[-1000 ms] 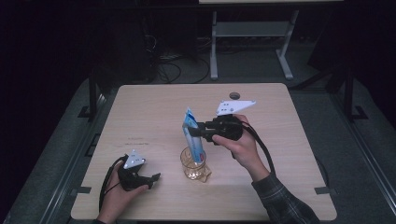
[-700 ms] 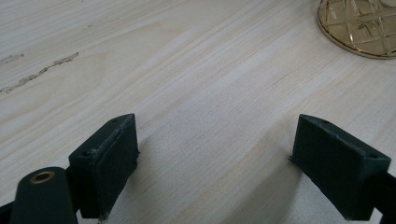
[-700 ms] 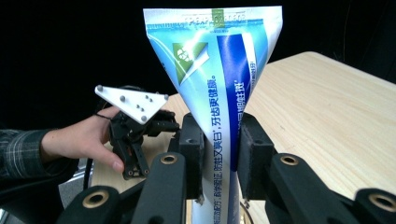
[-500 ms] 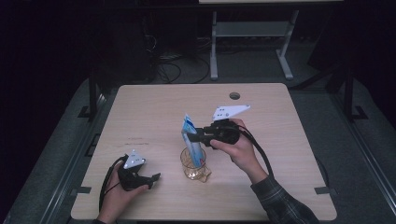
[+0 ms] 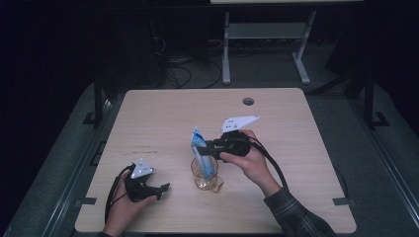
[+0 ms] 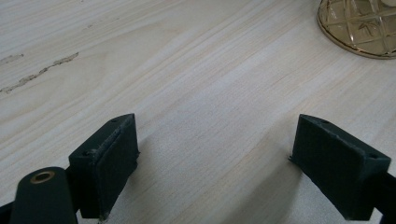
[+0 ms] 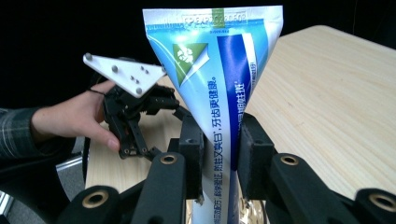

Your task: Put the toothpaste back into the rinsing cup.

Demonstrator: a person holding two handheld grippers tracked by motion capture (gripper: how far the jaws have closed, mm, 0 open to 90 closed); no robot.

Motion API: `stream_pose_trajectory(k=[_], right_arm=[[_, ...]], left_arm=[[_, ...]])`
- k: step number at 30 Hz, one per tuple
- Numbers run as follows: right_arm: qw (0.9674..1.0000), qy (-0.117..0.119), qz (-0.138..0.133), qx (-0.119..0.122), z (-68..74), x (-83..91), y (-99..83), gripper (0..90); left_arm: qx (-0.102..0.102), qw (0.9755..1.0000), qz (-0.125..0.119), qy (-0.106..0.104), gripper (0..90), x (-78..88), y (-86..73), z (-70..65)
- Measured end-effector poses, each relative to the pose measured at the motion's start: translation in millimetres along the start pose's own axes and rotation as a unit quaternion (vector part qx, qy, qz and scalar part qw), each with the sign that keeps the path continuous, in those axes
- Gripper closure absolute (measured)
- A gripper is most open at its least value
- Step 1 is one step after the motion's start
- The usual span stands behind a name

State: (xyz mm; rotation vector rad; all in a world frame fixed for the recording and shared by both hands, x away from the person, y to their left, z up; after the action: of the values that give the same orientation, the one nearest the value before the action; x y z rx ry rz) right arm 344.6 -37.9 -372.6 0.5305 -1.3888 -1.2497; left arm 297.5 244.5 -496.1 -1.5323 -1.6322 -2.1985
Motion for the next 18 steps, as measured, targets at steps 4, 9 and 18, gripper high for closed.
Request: stream_pose_trajectory(k=[4,9,18], right_arm=[[1.0,0.0,0.005,0.001,0.3,-2.2,-1.9,73.8],[1.0,-0.001,0.008,0.001,-0.4,-3.0,-3.4,73.8],[0.9999,-0.004,0.015,0.003,-0.8,-5.4,-6.3,73.6]], left_arm=[[0.0,1.0,0.001,0.0,13.2,0.1,0.0,0.0],[0.0,1.0,0.0,0.0,13.2,0.1,0.0,-0.1],[0.0,1.0,0.0,0.001,13.2,0.0,0.0,-0.1]])
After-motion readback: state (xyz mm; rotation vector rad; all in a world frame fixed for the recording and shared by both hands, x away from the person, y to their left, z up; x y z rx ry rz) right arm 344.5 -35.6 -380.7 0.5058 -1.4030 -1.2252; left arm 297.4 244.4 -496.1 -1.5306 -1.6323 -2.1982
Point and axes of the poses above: each handheld gripper's, and its own axes: x roughly backward along the jaws, y roughly out of its top, z roughly to its left, the point moved 3 cm from there along -x, roughly forward along the jaws, and after that the axes turned 2 degrees about -y, right-handed, at the moved point
